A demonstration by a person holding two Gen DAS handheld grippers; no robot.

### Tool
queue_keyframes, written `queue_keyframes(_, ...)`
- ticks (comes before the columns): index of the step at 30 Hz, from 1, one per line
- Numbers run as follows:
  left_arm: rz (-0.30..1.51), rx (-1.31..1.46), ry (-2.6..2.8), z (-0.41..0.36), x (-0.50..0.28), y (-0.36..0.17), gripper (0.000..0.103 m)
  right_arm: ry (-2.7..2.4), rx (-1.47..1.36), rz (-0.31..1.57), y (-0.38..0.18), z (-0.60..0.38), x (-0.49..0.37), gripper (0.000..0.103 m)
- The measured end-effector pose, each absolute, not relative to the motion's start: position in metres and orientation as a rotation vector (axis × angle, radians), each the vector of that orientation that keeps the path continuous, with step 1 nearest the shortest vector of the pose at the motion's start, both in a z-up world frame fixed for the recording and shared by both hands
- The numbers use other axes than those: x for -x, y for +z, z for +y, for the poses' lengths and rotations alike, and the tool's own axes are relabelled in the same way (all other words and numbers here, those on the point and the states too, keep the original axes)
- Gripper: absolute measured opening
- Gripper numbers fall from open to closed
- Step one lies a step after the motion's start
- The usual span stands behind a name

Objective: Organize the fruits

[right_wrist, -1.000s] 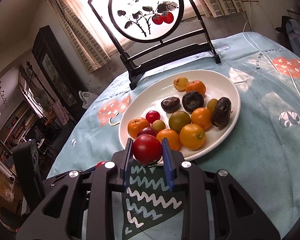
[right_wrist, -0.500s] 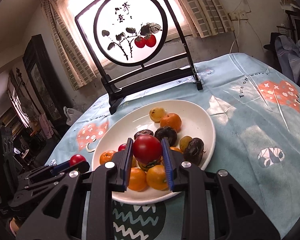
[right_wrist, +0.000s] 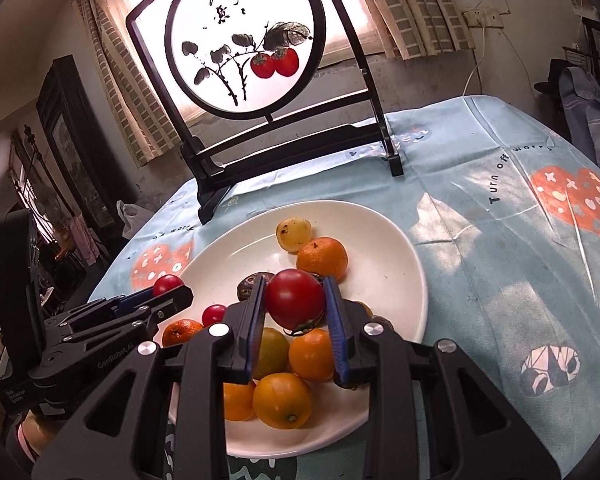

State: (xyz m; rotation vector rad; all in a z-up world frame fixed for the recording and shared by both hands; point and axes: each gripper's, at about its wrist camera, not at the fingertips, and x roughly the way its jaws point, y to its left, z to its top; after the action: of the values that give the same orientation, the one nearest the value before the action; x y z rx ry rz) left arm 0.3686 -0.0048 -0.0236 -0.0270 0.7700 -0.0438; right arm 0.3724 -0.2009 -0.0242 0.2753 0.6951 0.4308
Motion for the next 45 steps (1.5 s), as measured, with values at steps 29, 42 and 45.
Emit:
queue_keyframes(29,0.749,0.015,0.041,0.016,-0.091,0.021,0.101,0.457,0.097,0.667,0.027,-0.184,-0.115,0.102)
queue_keyframes(42,0.714,-0.057,0.001,-0.003,-0.037,0.02,0.101,0.435,0.124,0.677,0.022,-0.195,-0.073,0.102)
queue_keyframes(45,0.71,-0.069,-0.007,-0.006,-0.033,0.021,0.101,0.429,0.115,0.677,0.023,-0.198,-0.071,0.102)
